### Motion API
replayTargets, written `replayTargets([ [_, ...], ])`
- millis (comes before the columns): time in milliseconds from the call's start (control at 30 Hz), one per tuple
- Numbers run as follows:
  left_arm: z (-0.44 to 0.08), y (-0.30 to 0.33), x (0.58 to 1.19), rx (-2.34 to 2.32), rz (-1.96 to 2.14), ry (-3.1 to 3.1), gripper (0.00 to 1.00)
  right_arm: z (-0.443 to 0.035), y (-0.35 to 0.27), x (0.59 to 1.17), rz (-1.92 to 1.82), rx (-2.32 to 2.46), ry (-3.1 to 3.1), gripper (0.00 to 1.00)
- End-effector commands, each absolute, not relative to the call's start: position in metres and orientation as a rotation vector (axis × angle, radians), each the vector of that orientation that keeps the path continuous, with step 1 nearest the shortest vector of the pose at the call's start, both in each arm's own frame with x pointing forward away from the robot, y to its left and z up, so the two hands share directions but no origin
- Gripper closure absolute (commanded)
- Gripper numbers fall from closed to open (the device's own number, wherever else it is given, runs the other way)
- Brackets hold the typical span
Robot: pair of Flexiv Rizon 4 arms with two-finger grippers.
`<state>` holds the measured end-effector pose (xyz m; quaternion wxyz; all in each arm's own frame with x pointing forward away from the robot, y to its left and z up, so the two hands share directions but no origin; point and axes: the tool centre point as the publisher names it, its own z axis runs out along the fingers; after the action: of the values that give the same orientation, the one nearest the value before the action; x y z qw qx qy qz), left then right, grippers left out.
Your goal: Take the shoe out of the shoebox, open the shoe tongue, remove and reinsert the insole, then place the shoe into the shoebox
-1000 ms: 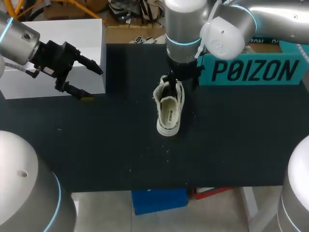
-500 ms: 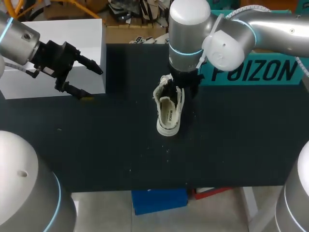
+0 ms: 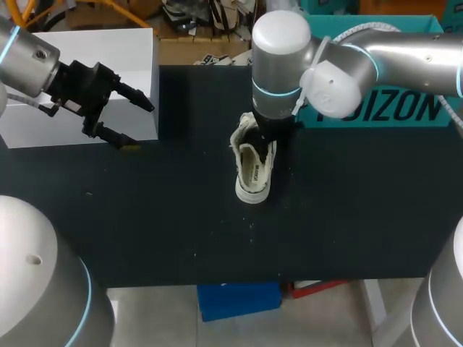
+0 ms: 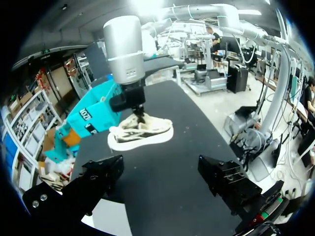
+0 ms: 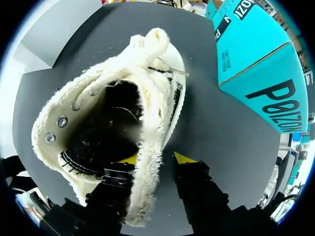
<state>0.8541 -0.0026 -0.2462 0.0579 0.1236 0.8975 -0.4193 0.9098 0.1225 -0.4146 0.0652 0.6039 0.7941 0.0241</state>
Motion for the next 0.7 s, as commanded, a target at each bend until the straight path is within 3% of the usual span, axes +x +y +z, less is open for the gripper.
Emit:
replayTargets([
  [33,-0.247,-0.003,0.853,0.373,-1.268,2.715,0.00,-0.405,0.128,0.910,0.089,1.826,2.401,1.00],
  [467,-0.247,-0.003,0.853,0.373,-1.268,2.715,0.00,-0.314,0.120,0.911,0.251,1.702,2.637,1.00],
  [700,-0.247,-0.003,0.853,0.373,-1.268,2.715,0.00,-0.245,0.103,0.928,0.246,1.062,3.016,1.00],
])
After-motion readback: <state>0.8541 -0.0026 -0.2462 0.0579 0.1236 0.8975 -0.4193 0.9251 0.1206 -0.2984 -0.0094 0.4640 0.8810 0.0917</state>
